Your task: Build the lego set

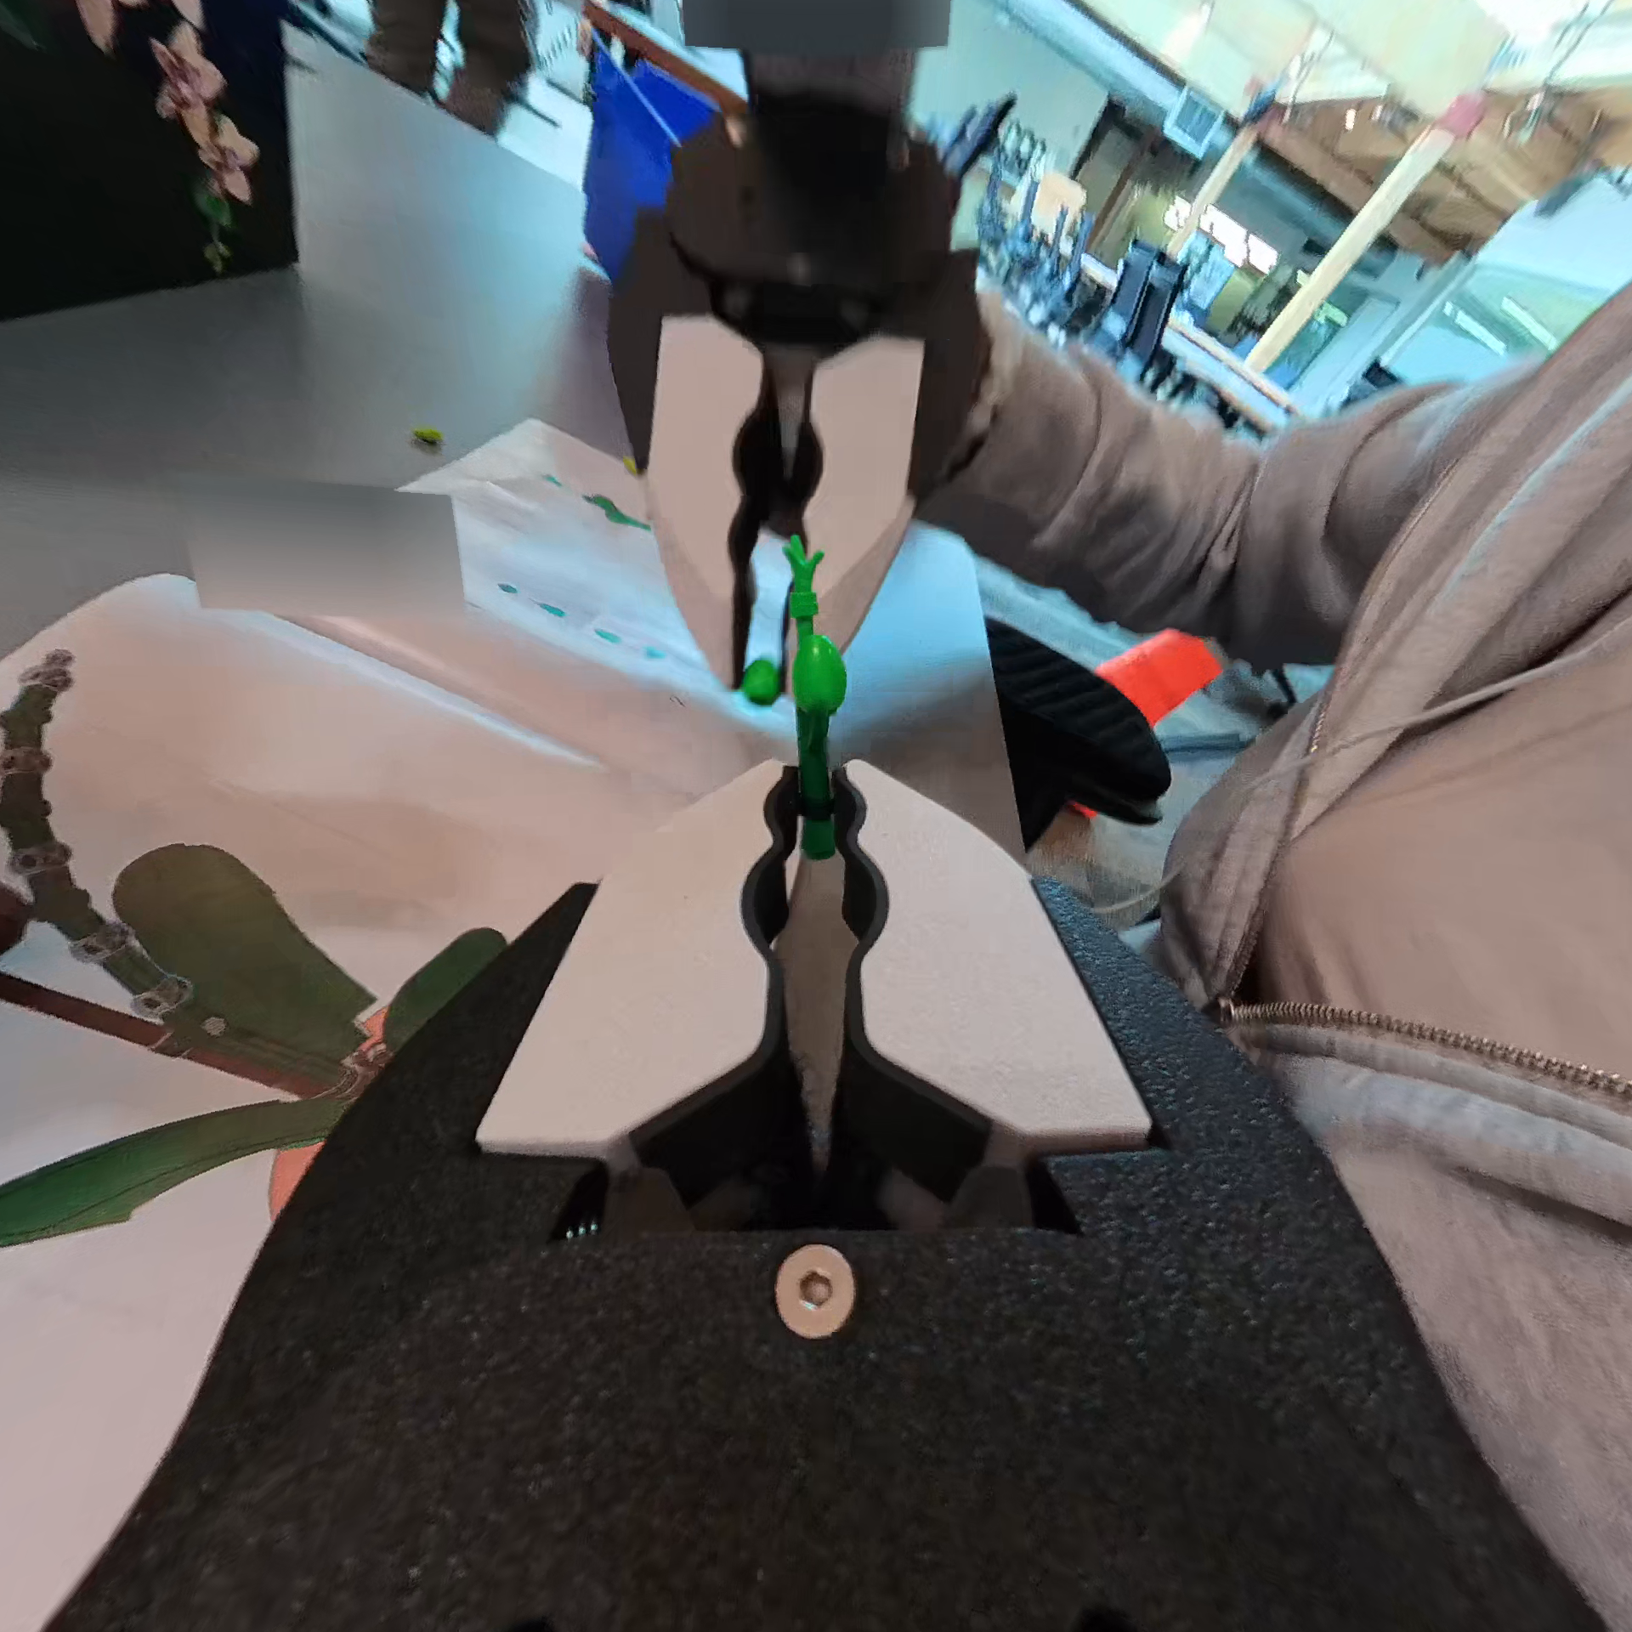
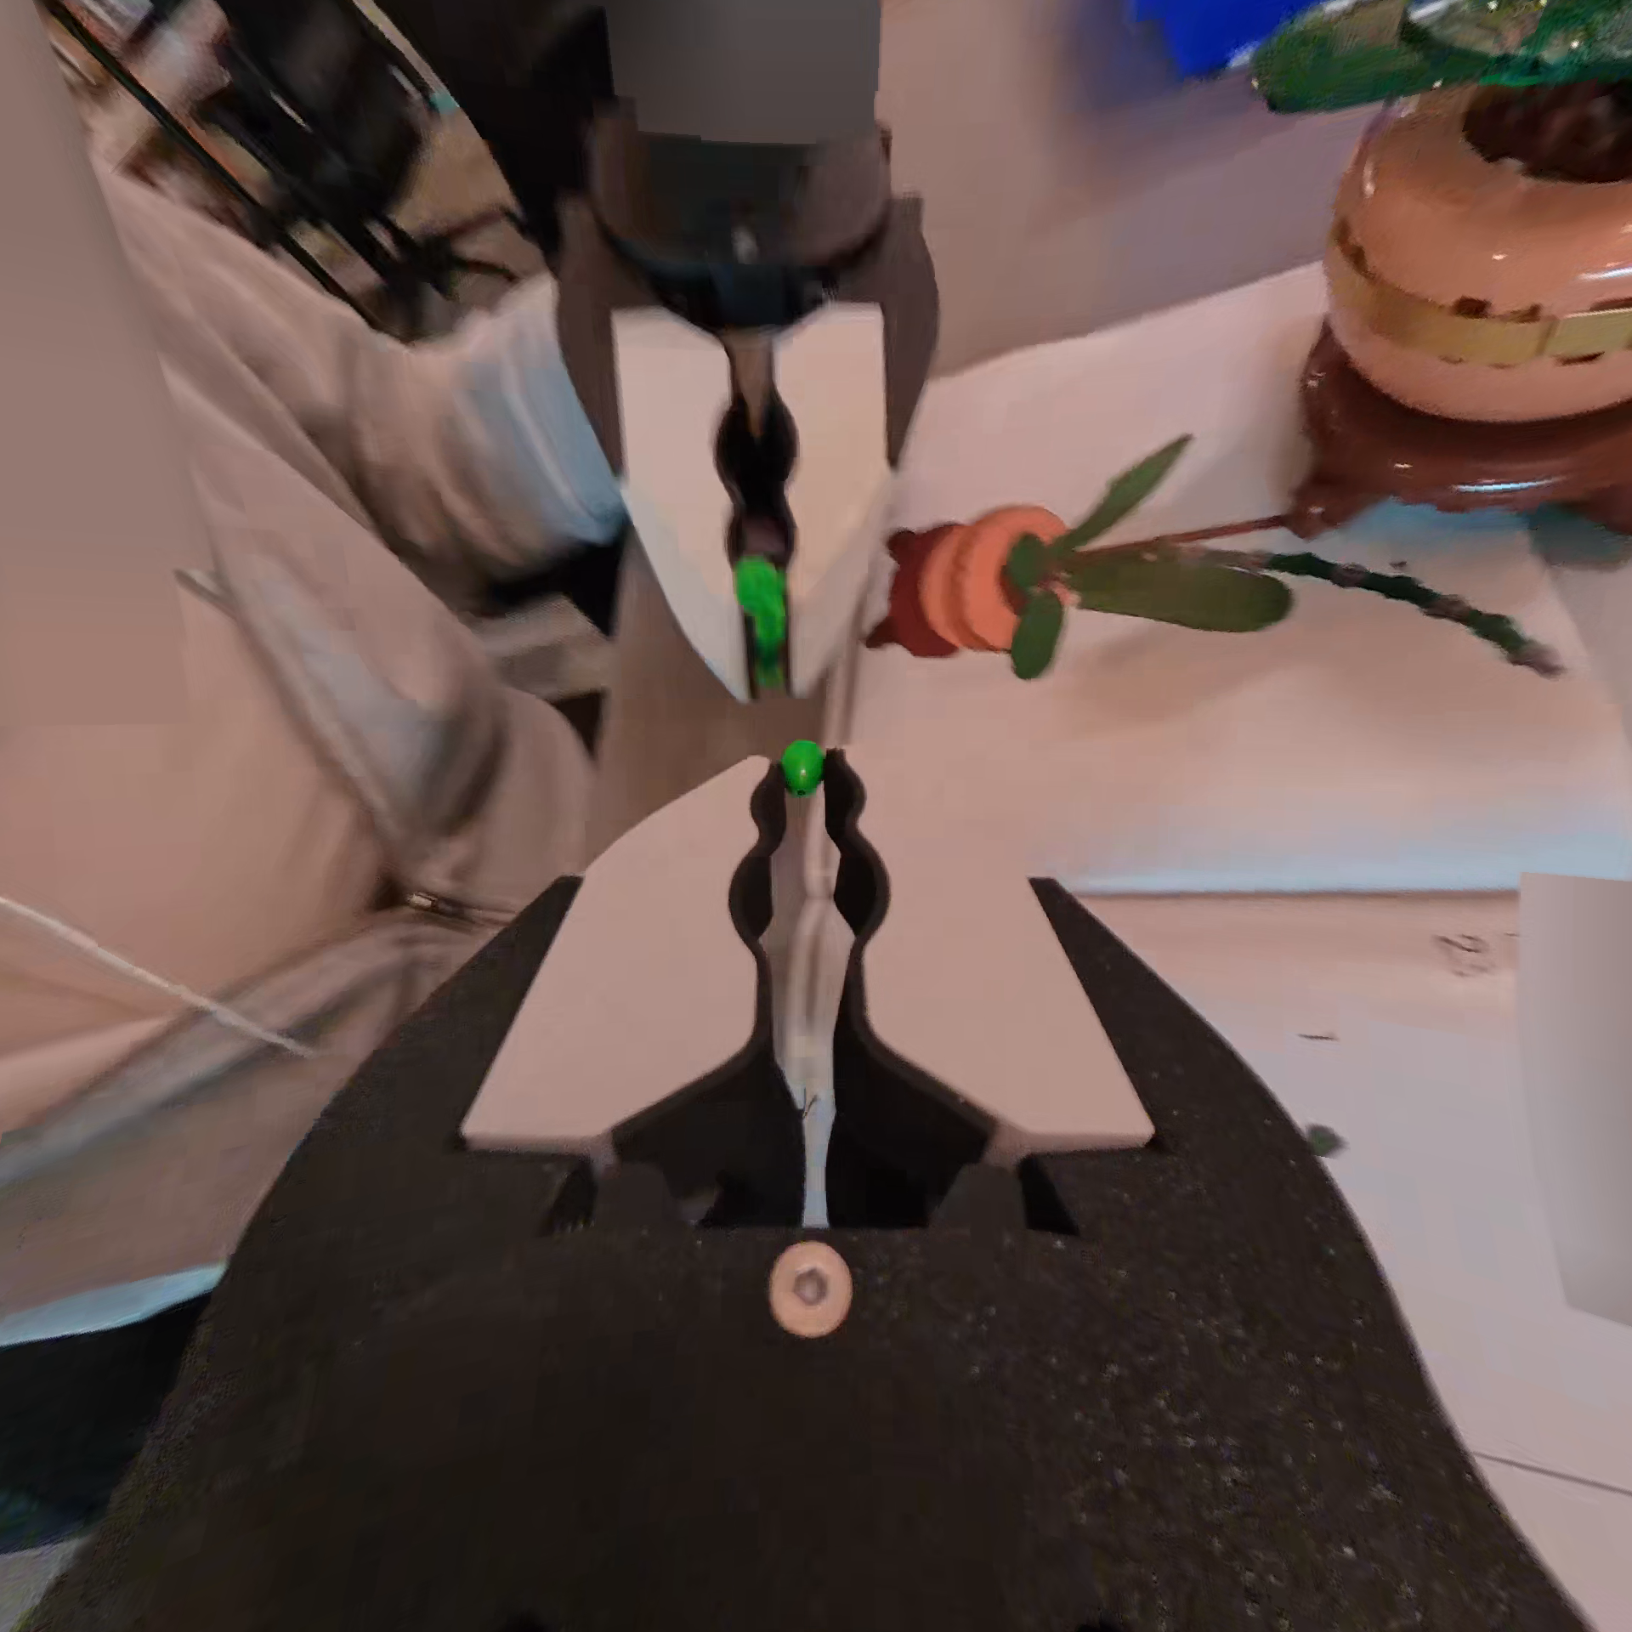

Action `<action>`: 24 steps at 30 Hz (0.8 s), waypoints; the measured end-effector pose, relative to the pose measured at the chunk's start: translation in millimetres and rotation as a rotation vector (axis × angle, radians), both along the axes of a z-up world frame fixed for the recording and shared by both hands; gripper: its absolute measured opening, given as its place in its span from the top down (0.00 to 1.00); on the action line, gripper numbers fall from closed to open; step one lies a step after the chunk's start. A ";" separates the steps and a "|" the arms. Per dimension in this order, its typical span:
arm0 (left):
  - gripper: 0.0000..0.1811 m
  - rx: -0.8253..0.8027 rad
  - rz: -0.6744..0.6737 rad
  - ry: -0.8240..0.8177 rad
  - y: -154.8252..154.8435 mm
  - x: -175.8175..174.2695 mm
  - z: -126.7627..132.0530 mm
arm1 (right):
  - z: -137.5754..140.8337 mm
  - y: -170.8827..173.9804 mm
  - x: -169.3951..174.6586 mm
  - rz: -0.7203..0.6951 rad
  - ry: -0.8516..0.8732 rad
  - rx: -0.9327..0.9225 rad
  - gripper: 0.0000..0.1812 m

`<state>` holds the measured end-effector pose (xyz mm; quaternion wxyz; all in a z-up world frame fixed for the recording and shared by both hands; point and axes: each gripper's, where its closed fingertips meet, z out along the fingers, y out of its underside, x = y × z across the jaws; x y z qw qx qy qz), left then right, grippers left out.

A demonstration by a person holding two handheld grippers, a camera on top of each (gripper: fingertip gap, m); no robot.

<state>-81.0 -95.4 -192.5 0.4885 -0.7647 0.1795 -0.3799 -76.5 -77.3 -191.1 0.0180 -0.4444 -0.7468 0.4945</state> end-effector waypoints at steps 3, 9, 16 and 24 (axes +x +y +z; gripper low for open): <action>0.97 -0.018 -0.047 0.053 -2.4 8.0 -6.0 | 3.5 -8.9 7.2 0.013 -0.111 -0.081 0.95; 0.96 -0.066 -0.146 0.097 -8.8 19.7 -14.8 | -11.2 -20.2 12.9 0.032 -0.224 -0.119 0.95; 0.96 -0.099 -0.193 0.138 -11.9 25.7 -21.9 | -19.3 -26.8 18.8 0.068 -0.288 -0.115 0.95; 0.96 -0.121 -0.208 0.176 -12.8 28.2 -27.7 | -24.0 -28.6 19.9 0.086 -0.322 -0.093 0.95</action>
